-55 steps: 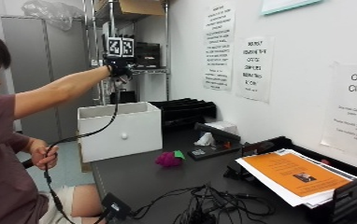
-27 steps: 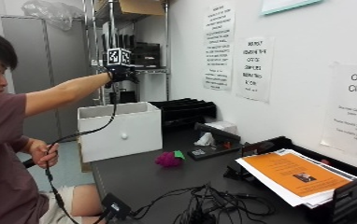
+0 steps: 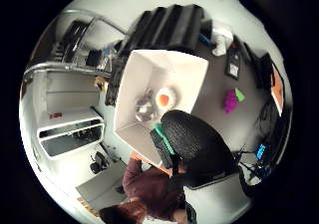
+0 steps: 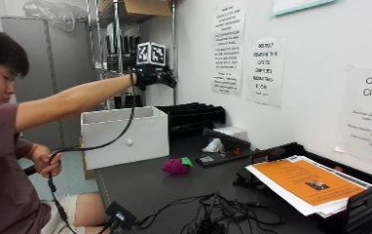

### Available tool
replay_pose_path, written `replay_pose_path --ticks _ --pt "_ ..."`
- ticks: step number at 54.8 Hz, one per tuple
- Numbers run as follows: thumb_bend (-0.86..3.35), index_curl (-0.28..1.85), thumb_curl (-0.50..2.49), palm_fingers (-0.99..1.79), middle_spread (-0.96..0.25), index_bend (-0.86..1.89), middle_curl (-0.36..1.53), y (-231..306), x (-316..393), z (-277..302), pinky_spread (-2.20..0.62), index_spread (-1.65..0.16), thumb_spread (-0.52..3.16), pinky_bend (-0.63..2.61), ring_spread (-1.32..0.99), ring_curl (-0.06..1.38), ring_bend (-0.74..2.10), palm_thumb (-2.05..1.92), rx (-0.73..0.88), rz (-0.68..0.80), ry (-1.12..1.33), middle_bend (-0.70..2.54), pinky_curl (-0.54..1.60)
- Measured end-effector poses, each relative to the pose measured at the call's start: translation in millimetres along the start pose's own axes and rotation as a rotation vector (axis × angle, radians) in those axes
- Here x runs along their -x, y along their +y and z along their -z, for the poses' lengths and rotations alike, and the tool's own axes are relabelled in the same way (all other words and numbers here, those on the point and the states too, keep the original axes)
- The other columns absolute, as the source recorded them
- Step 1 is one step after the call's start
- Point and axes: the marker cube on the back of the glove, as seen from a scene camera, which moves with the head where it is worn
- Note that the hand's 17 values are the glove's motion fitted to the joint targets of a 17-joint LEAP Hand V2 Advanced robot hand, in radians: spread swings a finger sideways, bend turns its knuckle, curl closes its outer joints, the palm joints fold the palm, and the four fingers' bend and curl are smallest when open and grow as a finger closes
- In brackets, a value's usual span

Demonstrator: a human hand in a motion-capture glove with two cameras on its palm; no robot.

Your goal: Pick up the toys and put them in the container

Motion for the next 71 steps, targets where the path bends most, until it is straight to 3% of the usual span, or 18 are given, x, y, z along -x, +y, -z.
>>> replay_pose_path --ticks 15,21,35,41,44,46,58,64,71 --pt "-0.04 0.09 0.31 -0.2 0.03 0.04 0.37 -26 -89 -151 0.02 -0.19 1.31 1.03 -0.01 0.31 0.59 -0.06 0.085 -0.14 -0.152 0.16 0.35" --pt "-0.04 0.09 0.29 -0.07 0.05 0.04 0.36 -42 -98 -214 0.02 -0.17 1.34 1.13 -0.01 0.34 0.73 -0.05 0.11 -0.225 -0.216 0.17 0.37" --pt "-0.05 0.1 0.25 -0.14 0.1 0.06 0.36 -70 -81 -331 0.01 -0.15 1.33 1.26 0.01 0.37 0.83 -0.08 0.268 -0.459 -0.147 0.17 0.4" --pt "-0.06 0.11 0.22 -0.09 0.11 0.08 0.34 -82 -65 -344 -0.03 -0.16 1.3 1.32 0.0 0.39 0.91 -0.09 0.134 -0.499 -0.08 0.14 0.41" --pt "-0.05 0.12 0.22 0.11 0.1 0.15 0.35 -84 -62 -344 -0.11 -0.18 1.31 1.31 -0.07 0.41 1.0 -0.06 0.062 -0.535 -0.041 0.18 0.4" --pt "-0.02 0.12 0.23 0.41 0.08 0.16 0.36 -83 -61 -343 -0.2 -0.19 1.34 1.34 -0.13 0.41 1.08 -0.02 0.034 -0.516 -0.026 0.23 0.39" --pt "0.1 0.17 0.25 0.9 -0.1 0.17 0.47 -72 -61 -340 -0.36 -0.22 1.57 1.25 -0.29 0.47 1.23 0.15 -0.089 -0.349 0.003 0.45 0.38" --pt "0.21 0.18 0.34 1.04 -0.17 0.18 0.55 -55 -70 -338 -0.38 -0.24 1.57 1.16 -0.31 0.5 1.26 0.37 -0.053 -0.291 -0.039 0.59 0.38" --pt "0.25 0.24 0.47 1.1 -0.22 0.3 0.63 -45 -66 -332 -0.39 -0.27 1.38 1.06 -0.33 0.51 1.23 0.56 0.149 -0.234 -0.081 0.7 0.38"
